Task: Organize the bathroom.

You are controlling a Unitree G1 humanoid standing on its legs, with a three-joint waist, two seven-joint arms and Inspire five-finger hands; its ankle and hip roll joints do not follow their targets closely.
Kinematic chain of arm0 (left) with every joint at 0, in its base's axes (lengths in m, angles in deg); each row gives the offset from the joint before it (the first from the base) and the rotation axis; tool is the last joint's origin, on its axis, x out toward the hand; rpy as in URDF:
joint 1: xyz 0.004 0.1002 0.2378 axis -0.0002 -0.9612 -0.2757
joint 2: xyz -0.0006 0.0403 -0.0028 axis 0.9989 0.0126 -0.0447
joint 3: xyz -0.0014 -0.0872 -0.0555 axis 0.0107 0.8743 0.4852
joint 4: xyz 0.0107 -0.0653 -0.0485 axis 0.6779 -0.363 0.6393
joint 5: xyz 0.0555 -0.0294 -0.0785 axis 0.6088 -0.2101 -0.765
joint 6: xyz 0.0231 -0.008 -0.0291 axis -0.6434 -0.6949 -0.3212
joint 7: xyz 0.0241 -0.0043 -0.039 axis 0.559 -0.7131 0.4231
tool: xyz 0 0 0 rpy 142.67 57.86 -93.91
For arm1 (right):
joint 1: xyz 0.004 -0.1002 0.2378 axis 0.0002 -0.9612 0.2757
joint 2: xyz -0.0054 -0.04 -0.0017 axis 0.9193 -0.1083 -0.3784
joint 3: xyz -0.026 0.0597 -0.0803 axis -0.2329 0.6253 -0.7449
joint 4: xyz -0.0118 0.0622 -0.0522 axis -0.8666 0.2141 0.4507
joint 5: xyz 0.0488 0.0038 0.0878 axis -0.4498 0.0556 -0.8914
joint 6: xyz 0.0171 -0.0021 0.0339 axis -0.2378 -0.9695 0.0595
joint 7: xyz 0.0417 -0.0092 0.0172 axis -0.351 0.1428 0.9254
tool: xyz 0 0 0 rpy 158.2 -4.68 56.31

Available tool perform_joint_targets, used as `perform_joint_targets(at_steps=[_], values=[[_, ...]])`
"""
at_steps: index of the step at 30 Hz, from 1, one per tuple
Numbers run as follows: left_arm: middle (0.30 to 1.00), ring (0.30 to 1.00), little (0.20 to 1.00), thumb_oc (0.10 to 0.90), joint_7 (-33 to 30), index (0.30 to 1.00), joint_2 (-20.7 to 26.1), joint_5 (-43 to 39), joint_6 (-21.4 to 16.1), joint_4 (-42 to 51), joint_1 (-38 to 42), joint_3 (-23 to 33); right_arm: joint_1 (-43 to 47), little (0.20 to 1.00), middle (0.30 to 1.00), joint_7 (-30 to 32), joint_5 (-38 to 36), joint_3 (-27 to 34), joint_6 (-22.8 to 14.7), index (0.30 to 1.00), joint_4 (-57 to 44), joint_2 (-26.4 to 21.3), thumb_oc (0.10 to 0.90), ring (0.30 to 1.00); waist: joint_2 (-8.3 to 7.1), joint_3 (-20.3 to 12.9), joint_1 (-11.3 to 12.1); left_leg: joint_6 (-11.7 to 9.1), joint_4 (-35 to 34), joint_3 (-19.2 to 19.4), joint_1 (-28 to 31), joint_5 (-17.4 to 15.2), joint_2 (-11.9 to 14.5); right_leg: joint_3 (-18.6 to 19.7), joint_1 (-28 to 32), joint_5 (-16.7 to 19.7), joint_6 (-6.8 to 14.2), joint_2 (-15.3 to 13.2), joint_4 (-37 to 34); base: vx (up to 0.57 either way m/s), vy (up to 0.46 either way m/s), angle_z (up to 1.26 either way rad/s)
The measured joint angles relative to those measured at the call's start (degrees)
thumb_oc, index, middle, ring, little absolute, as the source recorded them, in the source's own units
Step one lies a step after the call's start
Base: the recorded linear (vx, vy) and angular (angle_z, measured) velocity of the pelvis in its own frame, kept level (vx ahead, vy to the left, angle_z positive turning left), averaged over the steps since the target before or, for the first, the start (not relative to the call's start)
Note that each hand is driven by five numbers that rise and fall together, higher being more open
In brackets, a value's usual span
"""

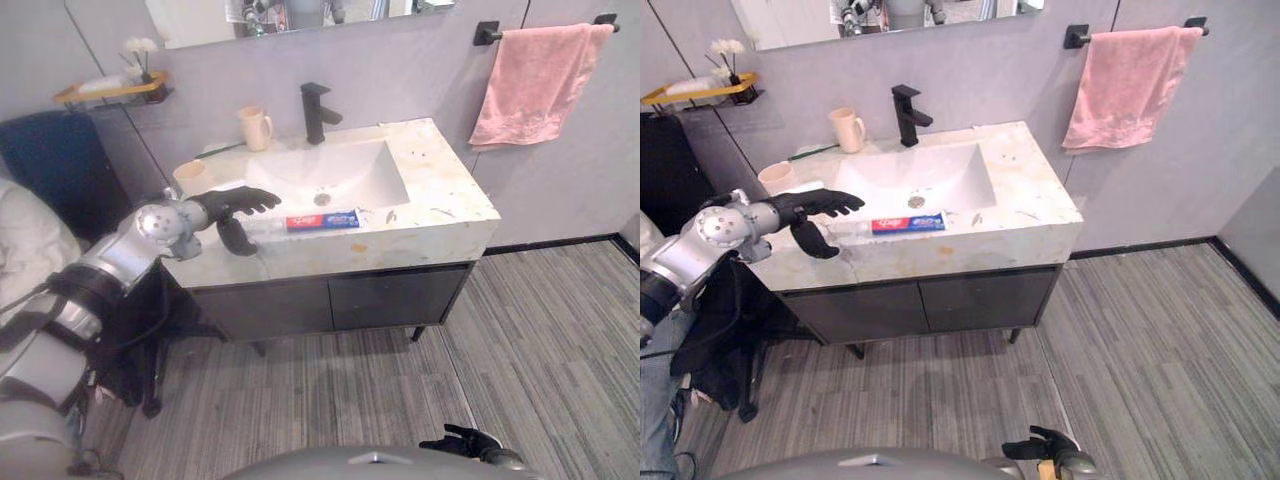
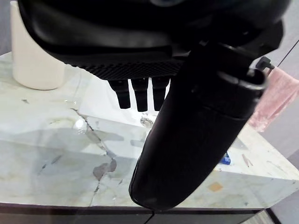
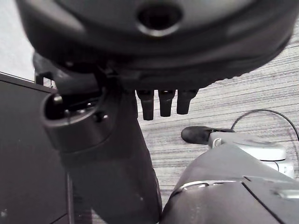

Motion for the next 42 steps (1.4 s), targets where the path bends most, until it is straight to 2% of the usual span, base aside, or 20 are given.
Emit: perform_joint_targets(at_steps=[3,11,22,27,42], values=[[0.9,0.9,0.9,0.8,-0.15,0.9,-0.02,-0.4,0.59,-0.01,1.12,-0.39,-0.01,0.9,0.9,0.0,0.0,0.0,-0.19,0.9,0.03,0.03,0.8,0.9,0.01,-0.03,-0.57,-0.02,0.0,0.54,0.0,-0.05,0.08,0.59,-0.34,0.17,0.0,-0.06,0.0,0.01,-0.012,-0.09],[0.9,0.9,0.9,0.8,0.04,0.9,-1.0,-2.92,6.32,0.01,8.59,-4.35,0.16,0.9,0.9,0.1,-0.13,-0.01,-1.09,0.9,0.03,0.28,0.8,0.9,0.16,-0.15,-2.21,0.02,0.01,1.01,0.05,-0.08,0.04,1.02,-0.53,0.25,-0.01,-0.04,0.01,0.01,-0.021,-0.02],[0.9,0.9,0.9,0.8,2.45,0.9,-1.66,-3.26,11.56,-2.75,11.24,-7.5,0.06,0.9,0.9,0.22,-0.22,1.16,-1.92,0.9,0.13,0.18,0.8,0.9,1.62,-0.96,-4.62,0.11,0.02,2.64,0.08,-0.32,0.05,2.51,-1.49,0.46,0.1,0.0,0.01,0.01,-0.009,-0.07],[0.9,0.9,0.9,0.8,5.0,0.9,-2.6,-4.28,12.91,-5.05,11.24,-7.8,0.11,0.9,0.9,0.23,-0.22,1.19,-1.83,0.9,0.13,-0.06,0.8,0.9,1.85,-0.83,-4.48,0.1,0.03,2.63,0.07,-0.33,0.02,2.49,-1.49,0.45,0.1,0.0,0.02,0.0,0.0,0.0],[0.9,0.9,0.9,0.8,6.82,0.9,-2.68,-4.18,12.9,-6.83,12.6,-8.75,0.24,0.9,0.9,0.17,-0.56,1.12,-2.04,0.9,0.11,-1.28,0.8,0.9,2.53,0.76,-4.38,0.05,0.03,2.49,0.02,-0.37,-0.02,2.31,-1.44,0.39,0.06,0.03,0.02,0.0,0.0,0.0]])
